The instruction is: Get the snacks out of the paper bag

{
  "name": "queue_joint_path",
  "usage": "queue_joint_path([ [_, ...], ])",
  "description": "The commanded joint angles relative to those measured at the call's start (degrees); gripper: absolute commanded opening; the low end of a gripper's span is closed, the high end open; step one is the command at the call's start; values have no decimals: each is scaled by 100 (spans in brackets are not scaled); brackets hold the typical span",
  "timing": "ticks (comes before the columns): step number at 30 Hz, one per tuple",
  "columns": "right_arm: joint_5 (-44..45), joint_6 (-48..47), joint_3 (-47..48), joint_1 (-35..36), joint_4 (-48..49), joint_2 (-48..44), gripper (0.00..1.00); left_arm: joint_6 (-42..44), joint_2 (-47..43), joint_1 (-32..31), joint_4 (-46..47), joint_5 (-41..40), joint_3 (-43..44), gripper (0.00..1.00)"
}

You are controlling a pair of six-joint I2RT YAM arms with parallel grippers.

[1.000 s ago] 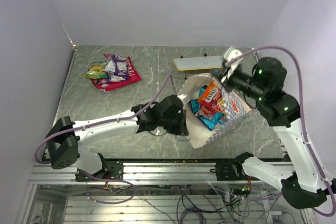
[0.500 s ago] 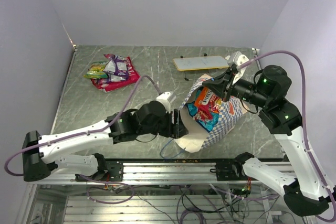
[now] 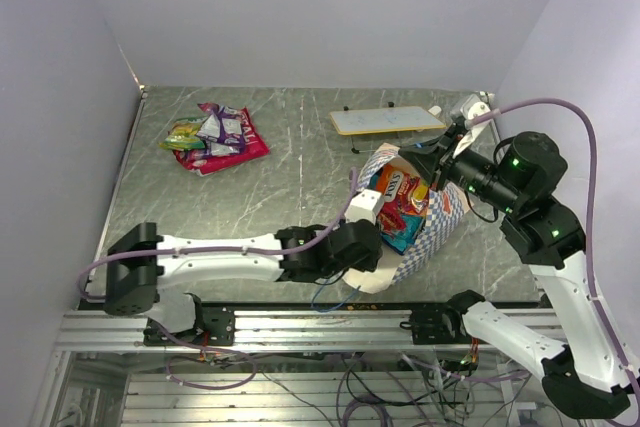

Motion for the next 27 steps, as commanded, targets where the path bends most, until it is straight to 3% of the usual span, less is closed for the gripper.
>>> queue_joint_path([
  [1, 341, 171, -7, 0, 418, -180, 0, -399, 396, 65, 178, -832, 108, 33],
  [6, 343, 247, 21, 0, 415, -136, 0, -893, 909, 435, 390, -279, 21, 30],
  [12, 401, 390, -34, 5, 594, -93, 0, -1095, 1644, 613, 103, -411, 450, 32],
  [22, 313, 566, 182, 0, 605, 50, 0, -1124, 2034, 781, -304, -1780, 984, 35],
  [27, 193, 915, 188, 0, 706, 53, 0, -960, 1857, 968, -418, -1857, 941, 36],
])
